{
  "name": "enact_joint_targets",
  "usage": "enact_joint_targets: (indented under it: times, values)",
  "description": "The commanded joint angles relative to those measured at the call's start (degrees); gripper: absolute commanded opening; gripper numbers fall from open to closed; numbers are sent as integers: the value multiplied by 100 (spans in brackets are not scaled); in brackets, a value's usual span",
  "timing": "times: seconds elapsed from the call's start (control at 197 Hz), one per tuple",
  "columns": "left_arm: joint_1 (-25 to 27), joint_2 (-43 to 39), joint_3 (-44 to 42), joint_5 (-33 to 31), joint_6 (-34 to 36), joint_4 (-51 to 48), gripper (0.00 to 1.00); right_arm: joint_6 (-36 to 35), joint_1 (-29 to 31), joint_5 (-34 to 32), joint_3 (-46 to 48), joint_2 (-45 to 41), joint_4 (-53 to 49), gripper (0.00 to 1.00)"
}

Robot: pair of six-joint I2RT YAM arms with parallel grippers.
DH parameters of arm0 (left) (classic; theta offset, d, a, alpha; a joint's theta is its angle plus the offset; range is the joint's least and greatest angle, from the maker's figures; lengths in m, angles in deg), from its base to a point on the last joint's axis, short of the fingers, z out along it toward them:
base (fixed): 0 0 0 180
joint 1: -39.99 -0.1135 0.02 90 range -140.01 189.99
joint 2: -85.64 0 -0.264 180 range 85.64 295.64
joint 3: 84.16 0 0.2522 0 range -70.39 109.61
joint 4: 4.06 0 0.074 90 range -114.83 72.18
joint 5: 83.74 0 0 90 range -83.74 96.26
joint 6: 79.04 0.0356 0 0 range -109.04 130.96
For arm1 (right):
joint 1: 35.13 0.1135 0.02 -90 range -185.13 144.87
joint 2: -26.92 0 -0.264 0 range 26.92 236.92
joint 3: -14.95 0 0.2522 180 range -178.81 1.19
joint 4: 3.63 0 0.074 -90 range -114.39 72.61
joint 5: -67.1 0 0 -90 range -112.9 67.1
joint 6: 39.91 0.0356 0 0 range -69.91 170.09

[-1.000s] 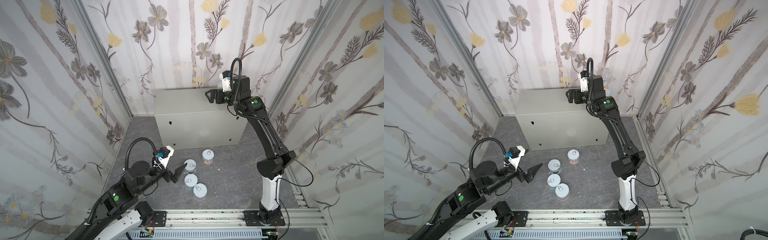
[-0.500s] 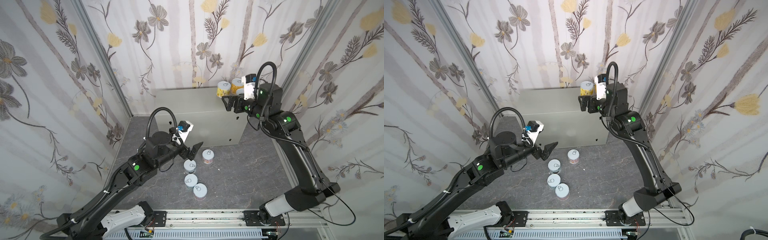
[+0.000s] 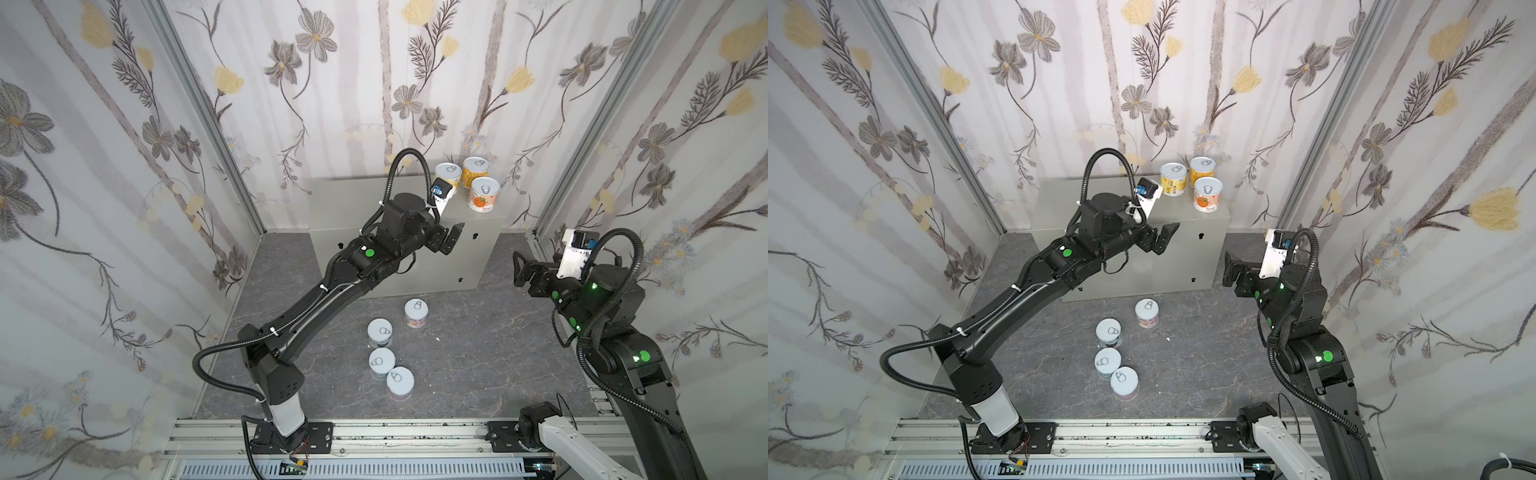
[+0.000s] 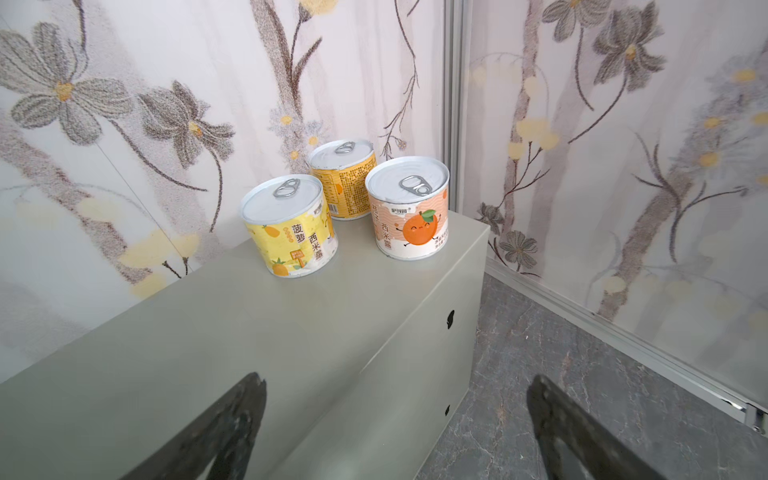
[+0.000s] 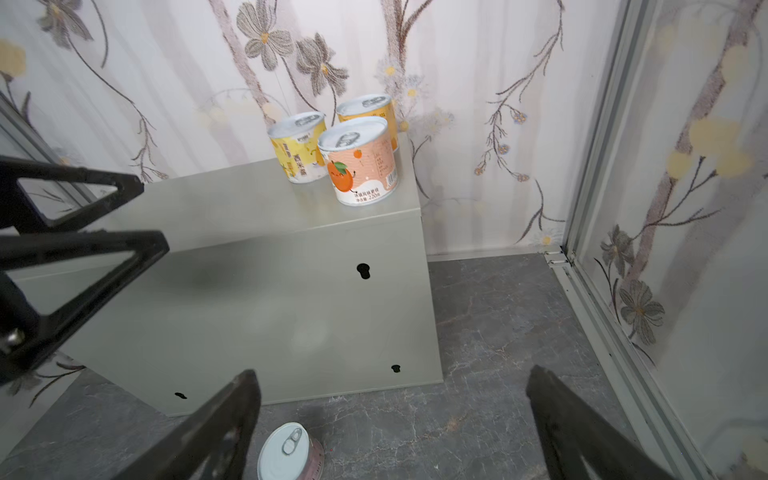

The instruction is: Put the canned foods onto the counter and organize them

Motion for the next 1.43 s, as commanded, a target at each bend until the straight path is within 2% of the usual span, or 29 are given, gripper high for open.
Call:
enact_joint_targets:
  times: [0.0, 0.117, 0.243, 0.396, 0.543, 0.71, 1.111, 1.42]
  values:
    - [-89, 701, 1028, -239, 53, -377, 100, 86, -31, 57, 379, -245, -65, 100]
    - [-247, 1478, 2137, -181, -82, -746, 100, 93, -31, 141, 815, -599, 77, 100]
    - [-446, 1994, 2830, -20, -184, -888, 100, 66, -31, 257, 1133, -894, 255, 100]
    - [-744, 2162, 2931, 678, -362, -735, 100, -61, -40, 269, 1218, -973, 352, 100]
    - [-997, 2285, 2944, 1022, -600, -464, 100, -98, -35, 339, 1242, -990, 458, 100]
    - [-1057, 2464, 2953, 992, -578, -116, 100, -89, -40, 427, 1323, -990, 539, 100]
    - [-1083, 2988, 3292, 366, -603, 330, 100, 6, -40, 428, 1499, -1225, 490, 100]
    - [-1094, 3249, 3473, 192, -561, 641, 100, 61, -35, 374, 1569, -1307, 478, 100]
